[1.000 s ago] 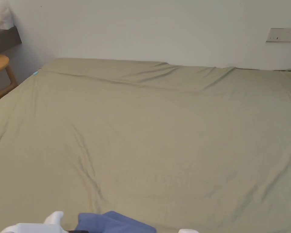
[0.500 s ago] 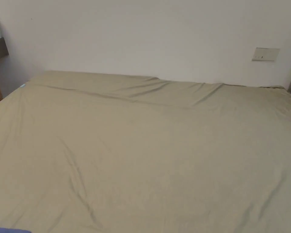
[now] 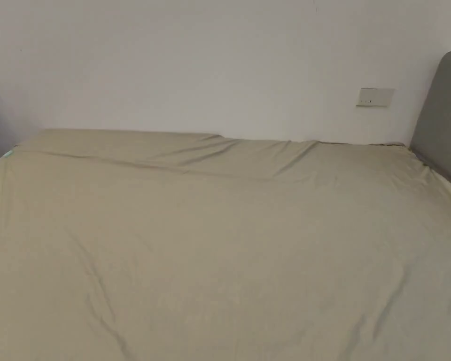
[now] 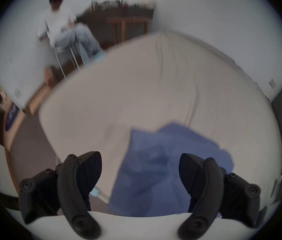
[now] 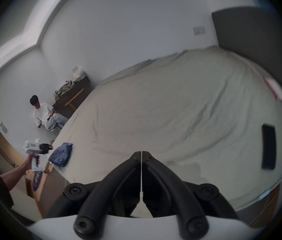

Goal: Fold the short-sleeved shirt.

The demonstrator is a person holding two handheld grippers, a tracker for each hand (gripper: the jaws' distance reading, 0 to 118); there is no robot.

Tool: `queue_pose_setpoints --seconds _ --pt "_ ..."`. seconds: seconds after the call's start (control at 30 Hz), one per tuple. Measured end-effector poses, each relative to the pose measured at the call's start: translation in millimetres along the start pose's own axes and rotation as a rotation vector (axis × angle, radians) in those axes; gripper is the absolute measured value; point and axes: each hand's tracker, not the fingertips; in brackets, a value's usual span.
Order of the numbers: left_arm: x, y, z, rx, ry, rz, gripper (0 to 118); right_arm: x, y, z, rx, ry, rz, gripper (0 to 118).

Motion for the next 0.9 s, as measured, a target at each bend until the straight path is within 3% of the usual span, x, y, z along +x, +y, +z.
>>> queue_pose_setpoints --seconds 0.13,0.2,0.37,0.47,0.63,0.8,0.83,0.87,0.9 --pt "46.4 15.7 107.6 0.326 0.057 -0.094 100 -15.5 36.8 31.8 0.147 -0.082 0.127 10" --pt "79.1 7.6 160.2 0.459 -0.023 -0.188 100 -29.5 53.3 47.7 0.234 -0.129 0.205 10" --pt "177.7 -44.9 268.7 0.727 -0.224 -0.174 100 -70.9 74.3 82.6 0.399 -0.197 0.32 10" --pt "240.9 -88.4 301.4 0.838 -0.217 -0.193 101 -89.3 68.7 97.4 0.473 -0.263 0.401 10" --pt "314.5 -132.2 307.1 0.78 -0.423 -0.17 101 -103.8 52.7 115.4 0.534 -0.233 0.437 10" --pt "370.9 -156.5 314.1 0.765 -0.41 -0.22 104 -110.5 38.1 124.3 0.589 -0.262 0.503 10" --pt "374.9 -158.0 314.4 0.764 -0.41 -0.219 106 -111.1 36.6 126.6 0.599 -0.27 0.508 12" --pt "386.3 -161.2 321.3 0.763 -0.407 -0.211 108 -110.9 35.7 129.1 0.604 -0.265 0.511 23" --pt "387.3 -161.4 322.1 0.757 -0.41 -0.209 109 -110.7 35.4 130.8 0.607 -0.263 0.513 44"
